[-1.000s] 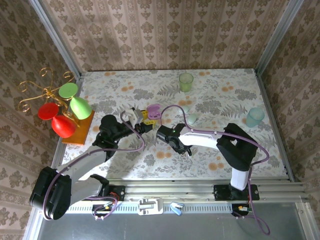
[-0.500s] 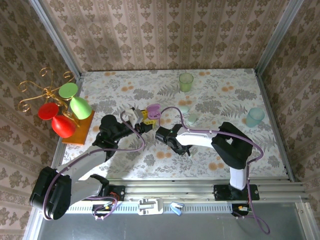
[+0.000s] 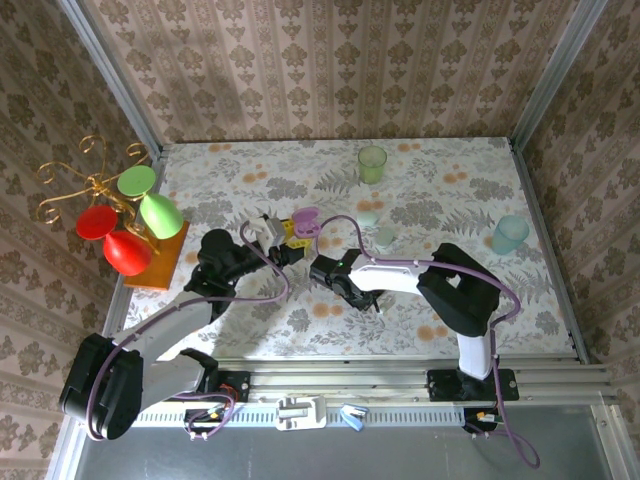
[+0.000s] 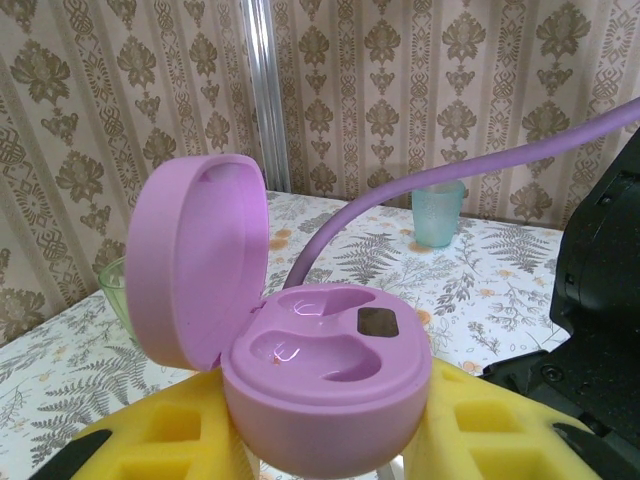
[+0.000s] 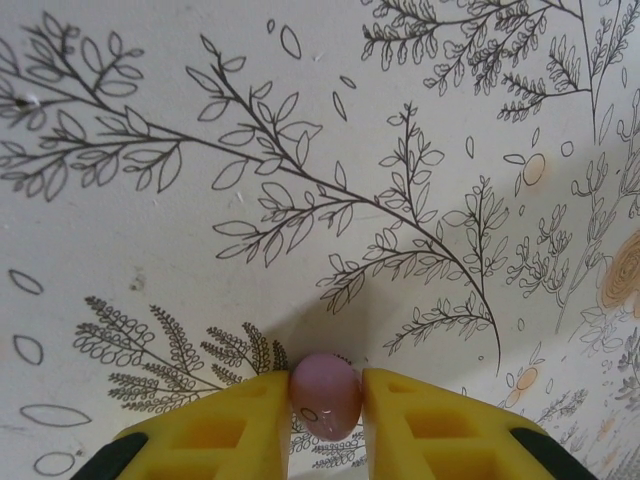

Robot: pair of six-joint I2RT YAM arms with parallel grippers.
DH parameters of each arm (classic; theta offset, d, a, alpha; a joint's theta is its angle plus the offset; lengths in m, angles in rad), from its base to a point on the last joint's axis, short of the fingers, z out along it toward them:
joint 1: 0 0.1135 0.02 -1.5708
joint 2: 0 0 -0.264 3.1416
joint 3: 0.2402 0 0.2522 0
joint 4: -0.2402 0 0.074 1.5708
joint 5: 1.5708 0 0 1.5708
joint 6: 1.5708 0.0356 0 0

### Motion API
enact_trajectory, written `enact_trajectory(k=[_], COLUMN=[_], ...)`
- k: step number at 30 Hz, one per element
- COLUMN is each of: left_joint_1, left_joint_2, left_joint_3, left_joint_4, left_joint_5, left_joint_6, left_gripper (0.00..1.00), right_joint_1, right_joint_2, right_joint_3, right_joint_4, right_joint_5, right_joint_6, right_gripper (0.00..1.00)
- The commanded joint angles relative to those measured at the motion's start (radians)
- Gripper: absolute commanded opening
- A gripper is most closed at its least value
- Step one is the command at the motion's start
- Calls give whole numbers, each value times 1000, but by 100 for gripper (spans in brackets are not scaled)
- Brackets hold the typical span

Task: Insert the wireless bluetooth earbuds into the charging case

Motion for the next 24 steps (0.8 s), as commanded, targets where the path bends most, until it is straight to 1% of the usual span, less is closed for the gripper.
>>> enact_trajectory(k=[1,7,9,11,15,17,19,20,24], left_joint_1=[7,7,7,7,7,7,7,7,6], left_joint_2=[-24,-22,-19,-11,8,16,21,22,24], left_joint_3=[-8,-7,-6,-4,3,8,14,16,15], left_joint_4=[-5,-8,-8,-7,4,9,10,10,13], left_joint_5=[1,-2,2,8,29,39,48,50,51], left_joint_6=[22,23,25,25,21,18,15,13,12], left_gripper=[24,23,23,23,24,24,23,23,24], right_joint_1=[4,-8,-23,-50,-128,-191,-267,-299,-429], right_joint_2=[25,-27,-81,-155,-301,-356,-406,-424,-472], right_joint_3=[23,14,-8,-38,-91,-114,-141,-154,-216], right_joint_4=[-35,-34,-15,25,101,130,170,189,252], right_joint_5=[38,35,0,-74,-272,-401,-565,-627,-823], right_joint_6=[-14,4,17,25,50,81,129,154,260], right_gripper=[24,20,20,20,20,20,20,20,15])
